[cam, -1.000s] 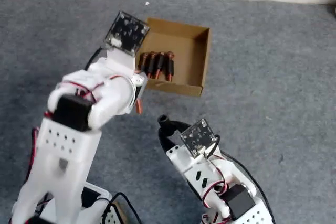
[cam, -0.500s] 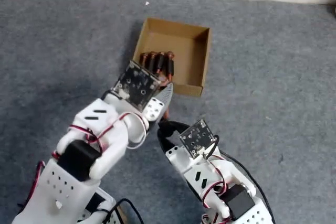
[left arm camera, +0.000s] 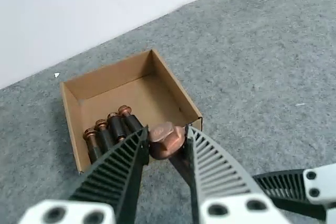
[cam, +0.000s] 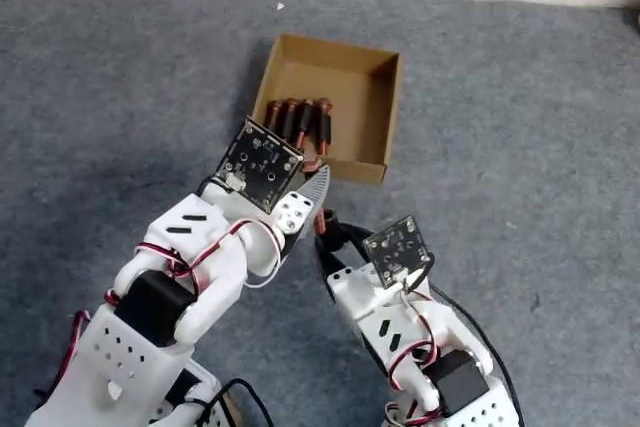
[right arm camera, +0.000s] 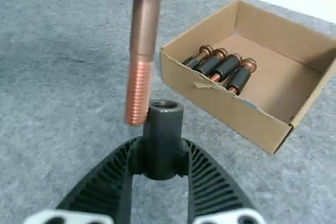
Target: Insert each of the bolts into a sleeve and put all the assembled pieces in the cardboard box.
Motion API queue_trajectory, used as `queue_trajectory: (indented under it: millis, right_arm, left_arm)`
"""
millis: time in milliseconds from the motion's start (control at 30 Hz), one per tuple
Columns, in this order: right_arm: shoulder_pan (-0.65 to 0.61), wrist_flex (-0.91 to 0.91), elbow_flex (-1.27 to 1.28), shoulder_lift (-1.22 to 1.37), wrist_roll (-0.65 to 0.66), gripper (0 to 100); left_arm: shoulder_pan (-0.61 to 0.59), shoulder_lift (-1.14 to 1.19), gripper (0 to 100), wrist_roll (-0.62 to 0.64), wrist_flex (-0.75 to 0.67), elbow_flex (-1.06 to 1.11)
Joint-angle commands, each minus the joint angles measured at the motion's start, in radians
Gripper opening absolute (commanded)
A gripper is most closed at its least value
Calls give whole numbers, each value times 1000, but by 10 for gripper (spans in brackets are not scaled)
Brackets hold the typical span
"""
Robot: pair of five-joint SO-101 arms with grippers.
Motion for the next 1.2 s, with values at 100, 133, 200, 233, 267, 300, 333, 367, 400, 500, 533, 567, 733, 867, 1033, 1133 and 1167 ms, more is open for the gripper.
queue_trajectory:
  millis: [100, 133, 200, 233, 267, 300, 333, 367, 400, 500, 533, 567, 733, 867, 1033, 1133, 1167]
  right_arm:
    - [-16, -1, -28, -19, -11, 5]
    - [-30, -1, -38, -19, -11, 5]
    - [-39, -1, -47, -19, -8, 5]
    - [-39, -1, -45, -19, 11, 5]
    - [-39, -1, -44, -19, 23, 5]
    - [-39, -1, -42, -19, 31, 5]
    - [-39, -1, -42, -19, 31, 5]
    - [-39, -1, -44, -19, 29, 5]
    - [-39, -1, -47, -19, 29, 5]
    - [-38, -1, -50, -19, 29, 5]
    - [-38, -1, -50, -19, 29, 5]
    - [-38, -1, -50, -19, 29, 5]
    - [-38, -1, -50, -19, 29, 5]
    - [-38, -1, -51, -19, 32, 5]
    - [-38, -1, -51, -19, 32, 5]
    - [-38, -1, -51, -19, 34, 5]
    - [-38, -1, -51, -19, 34, 5]
  left_arm:
    - [-15, -18, 6, 17, -46, -10]
    - [-16, -18, 6, 17, -63, -10]
    - [-16, -18, 6, 17, -83, -16]
    - [-16, -18, 6, 17, -91, -18]
    - [-16, -18, 6, 17, -97, -18]
    - [-16, -18, 6, 17, -101, -18]
    - [-16, -18, 6, 17, -103, -16]
    - [-16, -18, 6, 17, -103, -13]
    - [-16, -18, 6, 17, -101, -10]
    - [-18, -18, 6, 17, -98, -8]
    - [-18, -18, 6, 17, -98, -7]
    - [-18, -18, 6, 17, -97, -1]
    - [-18, -18, 6, 15, -101, 51]
    - [-18, -18, 6, 15, -101, 62]
    - [-67, -18, 6, 17, -103, 62]
    - [-85, -18, 6, 17, -103, 62]
    - [-84, -18, 6, 17, -101, 62]
